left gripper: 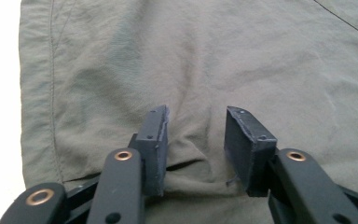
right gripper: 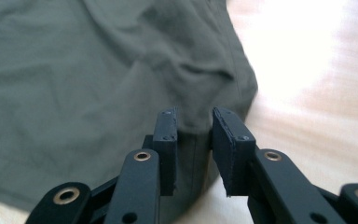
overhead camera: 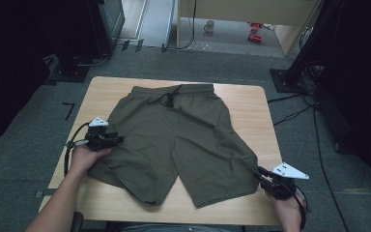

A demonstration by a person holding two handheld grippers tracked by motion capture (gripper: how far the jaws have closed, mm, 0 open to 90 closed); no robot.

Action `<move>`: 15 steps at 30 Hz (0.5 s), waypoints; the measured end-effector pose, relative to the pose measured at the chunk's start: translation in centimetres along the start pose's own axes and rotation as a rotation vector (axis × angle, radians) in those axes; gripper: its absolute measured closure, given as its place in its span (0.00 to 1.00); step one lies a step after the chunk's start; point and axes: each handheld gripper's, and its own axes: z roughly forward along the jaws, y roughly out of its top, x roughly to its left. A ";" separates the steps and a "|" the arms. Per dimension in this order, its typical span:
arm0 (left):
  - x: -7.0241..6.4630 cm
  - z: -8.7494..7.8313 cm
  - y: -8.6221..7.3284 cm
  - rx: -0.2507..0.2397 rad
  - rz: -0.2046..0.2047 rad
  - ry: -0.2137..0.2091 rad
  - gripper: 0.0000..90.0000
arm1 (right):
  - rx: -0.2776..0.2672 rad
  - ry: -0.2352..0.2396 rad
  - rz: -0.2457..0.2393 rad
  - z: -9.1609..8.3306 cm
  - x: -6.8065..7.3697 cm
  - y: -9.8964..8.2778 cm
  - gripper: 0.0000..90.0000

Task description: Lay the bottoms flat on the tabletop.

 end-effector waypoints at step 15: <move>0.2 -1.4 -0.3 -0.019 0.007 0.017 0.70 | -0.017 0.096 -0.050 3.8 3.7 4.5 0.72</move>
